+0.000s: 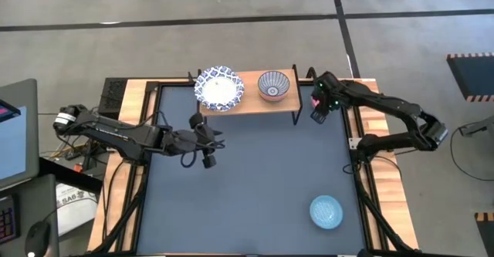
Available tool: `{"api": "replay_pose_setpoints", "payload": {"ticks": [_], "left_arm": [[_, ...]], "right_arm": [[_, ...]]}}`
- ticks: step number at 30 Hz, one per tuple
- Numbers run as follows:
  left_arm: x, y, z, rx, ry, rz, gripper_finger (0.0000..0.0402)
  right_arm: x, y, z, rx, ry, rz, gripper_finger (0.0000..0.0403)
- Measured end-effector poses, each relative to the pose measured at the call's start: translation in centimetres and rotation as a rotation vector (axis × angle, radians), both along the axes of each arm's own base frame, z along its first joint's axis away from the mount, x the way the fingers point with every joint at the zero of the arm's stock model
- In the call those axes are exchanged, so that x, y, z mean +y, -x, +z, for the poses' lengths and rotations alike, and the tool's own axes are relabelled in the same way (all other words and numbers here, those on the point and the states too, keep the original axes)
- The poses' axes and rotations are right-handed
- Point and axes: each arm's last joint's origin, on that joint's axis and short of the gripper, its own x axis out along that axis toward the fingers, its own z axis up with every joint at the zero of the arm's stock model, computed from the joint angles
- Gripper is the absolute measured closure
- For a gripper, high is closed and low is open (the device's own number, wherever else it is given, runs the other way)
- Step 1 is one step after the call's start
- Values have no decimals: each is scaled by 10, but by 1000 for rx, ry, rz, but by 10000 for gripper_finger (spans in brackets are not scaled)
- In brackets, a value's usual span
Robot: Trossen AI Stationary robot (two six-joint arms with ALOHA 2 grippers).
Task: Place and stack bowls onto a shelf
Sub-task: Stack the red patterned bowl on top of the blue patterned bowl on the shelf
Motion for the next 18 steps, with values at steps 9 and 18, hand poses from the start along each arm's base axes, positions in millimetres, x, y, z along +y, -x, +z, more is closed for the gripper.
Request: {"api": "replay_pose_setpoints", "payload": {"ticks": [9, 18], "left_arm": [[-1, 1, 1, -5, 4, -1, 285], [-1, 2, -1, 16, 2, 4, 285]], "right_arm": [[-14, -9, -32, 87, -99, -33, 223], [-20, -13, -51, 174, -117, -97, 352]]}}
